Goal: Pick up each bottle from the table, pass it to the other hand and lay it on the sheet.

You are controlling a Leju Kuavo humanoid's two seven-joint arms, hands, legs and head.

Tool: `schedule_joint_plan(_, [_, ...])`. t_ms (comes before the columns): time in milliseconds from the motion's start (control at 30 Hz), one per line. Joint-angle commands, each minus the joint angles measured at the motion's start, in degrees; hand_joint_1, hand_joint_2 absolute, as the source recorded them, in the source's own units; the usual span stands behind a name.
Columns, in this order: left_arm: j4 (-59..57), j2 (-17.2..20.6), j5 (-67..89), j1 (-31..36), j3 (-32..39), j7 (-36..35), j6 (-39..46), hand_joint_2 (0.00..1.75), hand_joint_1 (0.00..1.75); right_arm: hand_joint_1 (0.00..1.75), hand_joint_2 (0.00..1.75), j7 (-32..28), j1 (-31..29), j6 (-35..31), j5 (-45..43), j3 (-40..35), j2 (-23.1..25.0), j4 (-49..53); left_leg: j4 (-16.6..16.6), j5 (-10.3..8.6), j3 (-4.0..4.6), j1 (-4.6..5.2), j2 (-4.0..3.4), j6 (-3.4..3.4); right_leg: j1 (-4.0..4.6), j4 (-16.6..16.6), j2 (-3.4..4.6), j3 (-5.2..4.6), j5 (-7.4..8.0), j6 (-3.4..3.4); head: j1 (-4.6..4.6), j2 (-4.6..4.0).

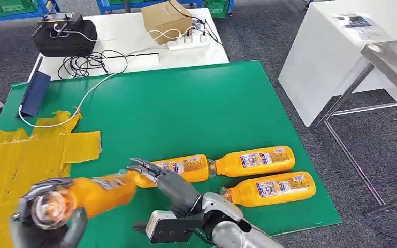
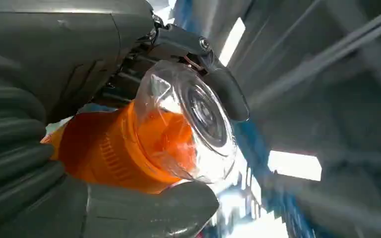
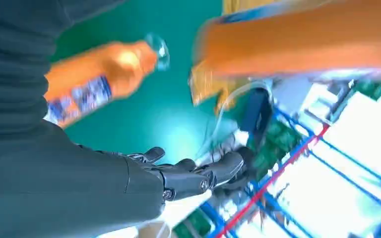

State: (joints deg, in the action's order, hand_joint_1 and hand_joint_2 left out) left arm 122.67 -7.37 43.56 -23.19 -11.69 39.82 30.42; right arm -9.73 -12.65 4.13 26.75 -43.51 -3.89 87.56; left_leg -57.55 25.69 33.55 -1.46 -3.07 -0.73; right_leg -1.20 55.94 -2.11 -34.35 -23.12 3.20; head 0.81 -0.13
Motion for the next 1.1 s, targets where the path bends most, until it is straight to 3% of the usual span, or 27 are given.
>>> schedule_joint_plan(33, [1.6, 2.4, 34.7, 2.5, -0.8, -16.2, 9.6, 1.75, 1.75, 0.0, 0.0, 1.2, -1.4, 0.7, -0.4, 3.7, -2.6, 2.8, 0.0, 0.05, -0.18, -0.02, 0.28, 0.11, 0.01, 0.0, 0.09, 0.18, -0.06, -0.15, 0.0, 0.0])
schedule_joint_plan(433, [1.6, 2.4, 34.7, 2.5, -0.8, -16.2, 9.6, 1.75, 1.75, 0.0, 0.0, 1.2, -1.4, 0.7, -0.4, 3.7, -2.6, 2.8, 0.0, 0.04, -0.15, -0.01, 0.2, 0.11, 0.0, 0.0, 0.12, 0.14, -0.04, -0.12, 0.0, 0.0])
schedule_joint_plan(467, [0.1, 3.8, 39.3, 3.1, -0.8, -19.6, 9.6, 1.75, 1.75, 0.0, 0.0, 1.3, -2.1, 0.9, -0.5, 3.3, -2.7, 2.4, 0.0, 0.01, -0.07, -0.02, 0.17, 0.08, 0.01, 0.0, 0.05, 0.07, -0.02, -0.09, 0.0, 0.0])
schedule_joint_plan(500, [-3.3, 6.0, 46.4, 3.6, 1.2, -24.9, 8.6, 1.75, 1.75, 0.0, 0.0, 1.8, -4.0, 1.0, -0.6, 2.7, -3.1, 1.5, 0.0, 0.04, -0.17, -0.02, 0.25, 0.12, 0.01, 0.0, 0.1, 0.16, -0.05, -0.14, 0.0, 0.0])
schedule_joint_plan(533, [-7.5, 5.7, 46.4, 4.5, 9.2, -20.9, 6.0, 1.75, 1.75, 0.0, 0.0, 2.7, -6.8, 1.8, -0.8, 2.4, -3.3, -0.2, 0.1, -0.03, -0.12, 0.04, 0.12, 0.06, -0.05, 0.0, 0.08, 0.07, 0.0, -0.09, 0.0, 0.0])
schedule_joint_plan(567, [-10.1, 6.2, 46.4, 5.1, 12.4, -19.5, 4.6, 1.75, 1.75, 0.0, 1.75, 2.9, -8.6, 2.6, -1.1, 2.1, -3.3, -1.4, 0.1, 0.0, -0.26, 0.01, 0.21, 0.11, -0.02, 0.0, 0.18, 0.2, -0.02, -0.18, 0.0, 0.0])
schedule_joint_plan(600, [-16.9, 11.0, 46.4, 7.1, 15.3, -20.2, 3.0, 1.75, 1.75, 0.0, 1.75, 4.5, -13.8, 6.6, -3.1, 0.7, -3.3, -5.8, 0.2, -0.04, -0.23, 0.07, 0.03, 0.07, -0.08, 0.0, 0.21, 0.12, 0.03, -0.12, 0.0, 0.0])
schedule_joint_plan(633, [-22.0, 18.7, 46.4, 8.9, 12.8, -26.3, 0.8, 1.75, 1.75, 0.0, 1.75, 4.5, -17.8, 8.0, -3.7, -0.4, -2.9, -9.5, 0.3, -0.11, -0.37, 0.12, -0.09, 0.07, -0.13, -0.1, 0.45, 0.15, 0.13, -0.2, 0.0, 0.0])
schedule_joint_plan(667, [-29.7, 33.1, 46.4, 16.3, -7.5, -47.9, -2.4, 1.75, 1.75, 0.0, 1.75, 4.4, -21.8, 8.2, -3.3, -1.5, -1.8, -14.5, 0.3, -0.14, -0.32, 0.15, -0.09, 0.03, -0.15, -0.1, 0.34, 0.16, 0.12, -0.16, 0.0, 0.0])
schedule_joint_plan(700, [-36.1, 34.4, 46.4, 18.8, -18.6, -56.6, -4.8, 1.75, 1.75, 0.0, 1.75, 4.3, -22.7, 9.4, -3.6, -1.6, -0.9, -17.6, 0.4, -0.18, -0.41, 0.09, -0.04, 0.03, -0.1, -0.1, 0.42, 0.23, 0.16, -0.25, 0.04, 0.0])
schedule_joint_plan(733, [-41.0, 33.6, 46.4, 19.4, -17.4, -56.2, -1.7, 1.75, 1.75, 0.0, 1.75, 0.2, -24.2, 6.4, 0.5, -3.9, -0.9, -20.4, 0.4, -0.39, -0.31, 0.11, 0.48, 0.02, -0.12, -0.1, -0.05, 0.27, 0.18, -0.3, 0.02, 0.0])
schedule_joint_plan(767, [-45.2, 31.8, 46.4, 19.9, -16.4, -54.4, -0.3, 1.75, 1.75, 0.0, 1.75, -0.9, -25.5, 5.1, 2.3, -4.9, -0.5, -22.4, 0.4, -0.37, -0.44, 0.06, 0.52, 0.02, -0.06, -0.2, -0.17, 0.31, 0.17, -0.25, 0.07, 0.0])
schedule_joint_plan(800, [-49.6, 27.9, 46.4, 19.5, -11.6, -47.4, -2.8, 1.75, 1.75, 0.0, 1.75, -1.2, -24.9, 8.9, -0.7, -4.1, -0.1, -24.9, 0.4, -0.44, -0.45, 0.01, 0.5, -0.02, -0.02, -0.2, -0.08, 0.28, 0.23, -0.32, 0.02, 0.0])
schedule_joint_plan(833, [-52.0, 28.6, 46.4, 20.8, -11.9, -48.7, 0.1, 1.75, 1.75, 0.0, 1.75, -3.4, -24.9, 4.8, 3.2, -5.5, -0.4, -26.4, 0.4, -0.57, -0.41, 0.08, 0.27, -0.03, -0.1, -0.1, 0.02, 0.16, 0.27, -0.36, 0.04, 0.0])
schedule_joint_plan(900, [-54.8, 27.4, 46.4, 22.4, -11.4, -47.3, -2.2, 1.75, 1.75, 0.0, 1.75, -2.1, -27.7, 8.4, 2.2, -6.6, -0.3, -28.3, 0.5, -0.61, -0.47, -0.02, 0.18, -0.01, 0.0, -0.1, 0.28, 0.21, 0.34, -0.45, -0.11, 0.0])
schedule_joint_plan(1033, [-56.9, 26.7, 46.4, 23.0, -10.4, -45.9, -4.1, 1.75, 1.75, 0.0, 1.75, -1.9, -28.5, 9.2, 1.9, -7.1, -0.1, -28.9, 0.1, -0.42, -0.33, -0.06, -0.05, 0.0, 0.03, 0.2, 0.43, 0.13, 0.28, -0.35, 0.0, 0.0])
schedule_joint_plan(1100, [-59.8, 27.0, 46.4, 23.2, -10.8, -46.4, -5.0, 1.75, 1.75, 0.0, 1.75, -2.0, -28.5, 9.4, 1.9, -7.9, 0.2, -29.0, 0.2, -0.47, -0.31, 0.03, 0.16, -0.04, -0.02, 0.1, 0.16, 0.07, 0.33, -0.49, 0.02, 0.0])
